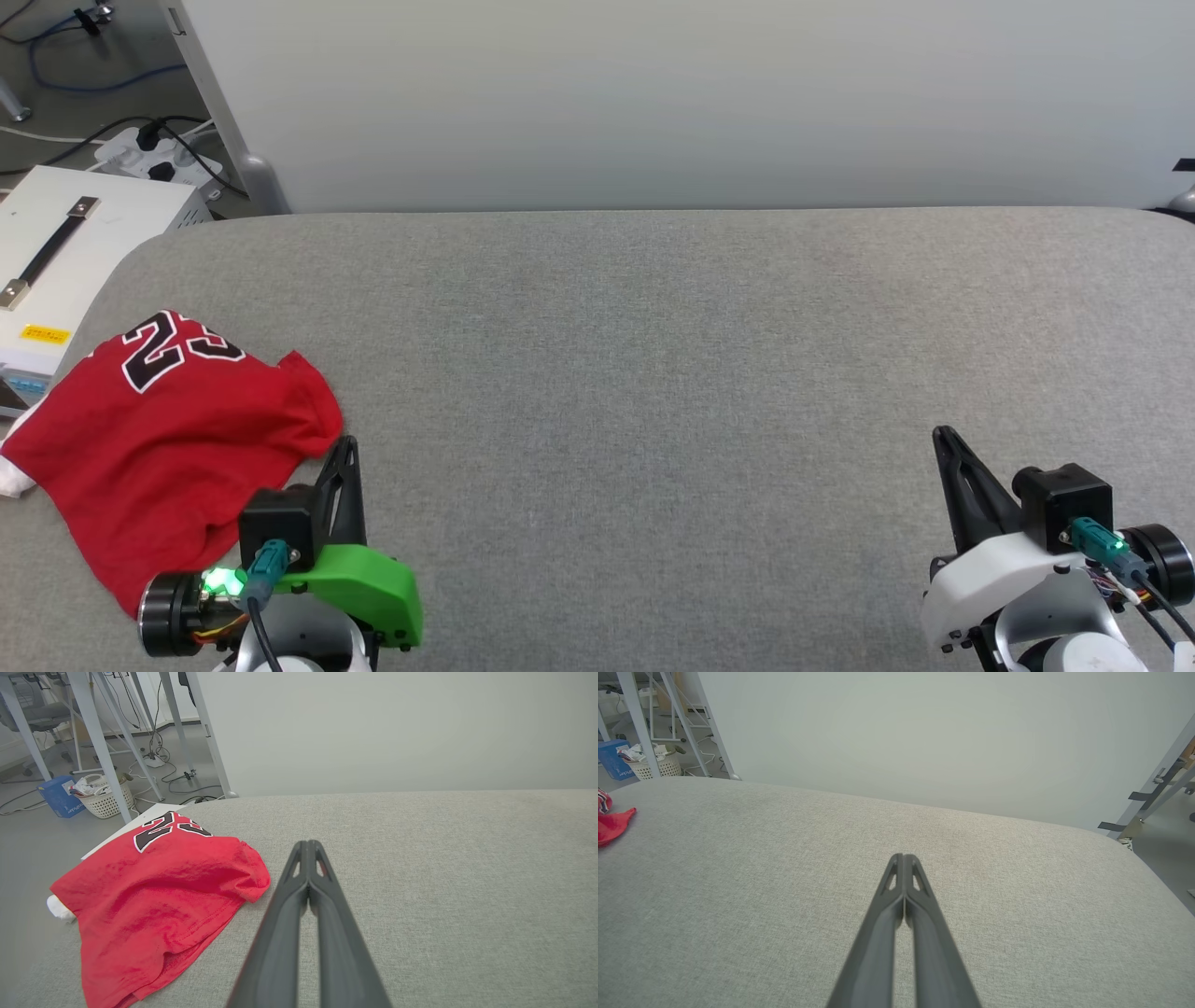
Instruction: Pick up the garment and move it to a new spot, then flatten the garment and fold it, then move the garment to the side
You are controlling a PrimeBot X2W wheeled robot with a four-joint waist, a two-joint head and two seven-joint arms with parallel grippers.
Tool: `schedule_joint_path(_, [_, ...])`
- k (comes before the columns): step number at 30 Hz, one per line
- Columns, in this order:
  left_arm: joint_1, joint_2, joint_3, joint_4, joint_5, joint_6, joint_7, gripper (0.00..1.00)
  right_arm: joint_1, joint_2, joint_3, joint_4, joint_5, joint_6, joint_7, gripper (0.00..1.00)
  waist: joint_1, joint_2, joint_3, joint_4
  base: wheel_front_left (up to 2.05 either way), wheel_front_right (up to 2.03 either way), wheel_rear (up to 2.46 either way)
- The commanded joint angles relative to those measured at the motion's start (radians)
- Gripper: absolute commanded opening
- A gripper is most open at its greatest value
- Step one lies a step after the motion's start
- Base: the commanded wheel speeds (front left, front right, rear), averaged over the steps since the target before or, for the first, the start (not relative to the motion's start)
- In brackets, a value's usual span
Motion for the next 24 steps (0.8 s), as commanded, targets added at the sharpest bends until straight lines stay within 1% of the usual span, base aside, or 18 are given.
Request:
schedule_joint_path(1, [-0.018,-0.004,0.001,-0.002,0.010,-0.003,-0.001,0.00,-0.017,0.000,0.001,-0.003,-0.010,-0.001,0.003,0.00,0.0000,-0.0001,0.000,0.000,0.00,0.00,0.00])
schedule_joint_path(15, [-0.018,-0.004,0.001,-0.002,0.010,-0.003,-0.001,0.00,-0.017,0.000,0.001,-0.003,-0.010,-0.001,0.003,0.00,0.0000,-0.0001,0.000,0.000,0.00,0.00,0.00])
schedule_joint_path(16, [0.000,0.000,0.000,0.000,0.000,0.000,0.000,1.00,0.000,0.000,0.000,0.000,0.000,0.000,0.000,1.00,0.0000,-0.0001,0.000,0.000,0.00,0.00,0.00])
schedule_joint_path(24, [-0.001,0.000,-0.001,-0.001,-0.008,0.007,-0.011,1.00,0.000,0.000,-0.008,-0.003,0.013,0.000,-0.011,1.00,0.0000,-0.0001,0.001,0.000,0.00,0.00,0.00])
